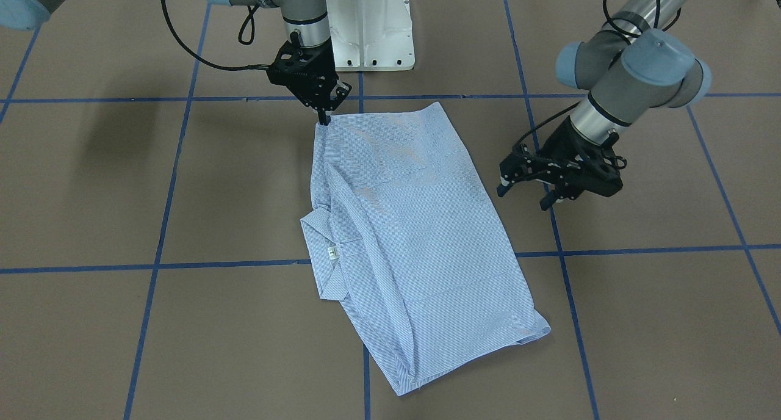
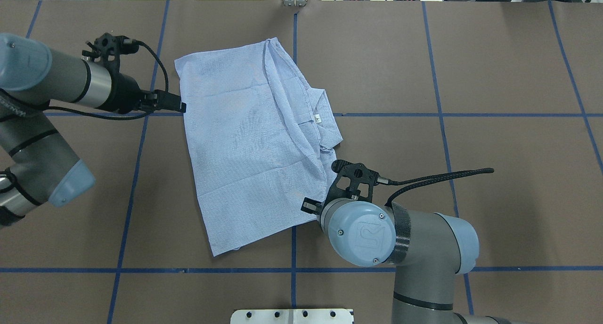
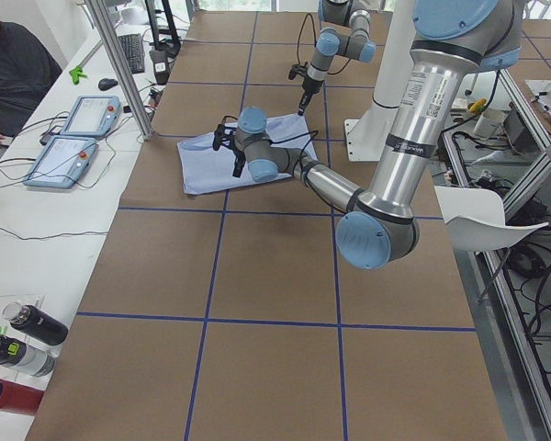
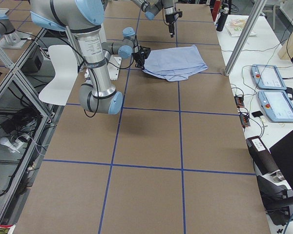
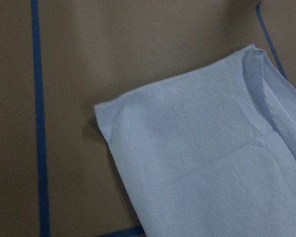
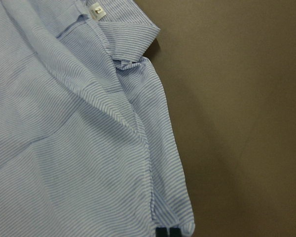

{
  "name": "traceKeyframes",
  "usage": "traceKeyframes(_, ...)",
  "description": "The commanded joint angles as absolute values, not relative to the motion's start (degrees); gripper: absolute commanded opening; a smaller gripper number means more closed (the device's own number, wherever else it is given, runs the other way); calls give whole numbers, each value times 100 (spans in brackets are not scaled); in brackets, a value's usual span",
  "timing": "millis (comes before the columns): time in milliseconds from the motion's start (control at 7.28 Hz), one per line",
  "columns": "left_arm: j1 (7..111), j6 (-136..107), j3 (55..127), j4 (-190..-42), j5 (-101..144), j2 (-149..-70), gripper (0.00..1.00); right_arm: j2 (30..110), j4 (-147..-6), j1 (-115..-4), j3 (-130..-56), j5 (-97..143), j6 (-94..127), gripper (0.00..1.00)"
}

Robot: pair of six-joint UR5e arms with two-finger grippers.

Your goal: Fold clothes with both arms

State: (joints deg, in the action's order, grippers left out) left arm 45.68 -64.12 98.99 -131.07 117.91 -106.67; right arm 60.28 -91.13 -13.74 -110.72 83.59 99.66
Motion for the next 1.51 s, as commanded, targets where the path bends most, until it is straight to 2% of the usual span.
traceKeyframes(0,3652,-7563,10982,-13087,11009,-9918,100,6029,-9114,-1371,-11065,8358,9967,0)
traceKeyframes(275,2877,-8478,11171,-12878,10006,-9817,100,6029,-9114,-1380,-11065,8358,9967,0)
traceKeyframes(550,2411,-8499,11276,-11948,9731,-9879,100,6029,-9114,-1397,-11065,8358,9967,0)
traceKeyframes(825,2040,-8910,11285,-11892,9554,-9940,100,6029,-9114,-1397,-11065,8358,9967,0)
traceKeyframes(1237,1601,-9262,11241,-11225,9519,-10404,100,6029,-9114,-1406,-11083,8358,9967,0)
traceKeyframes(1374,1356,-9368,11215,-11198,9501,-10432,93,6029,-9114,-1406,-11074,8350,9967,0)
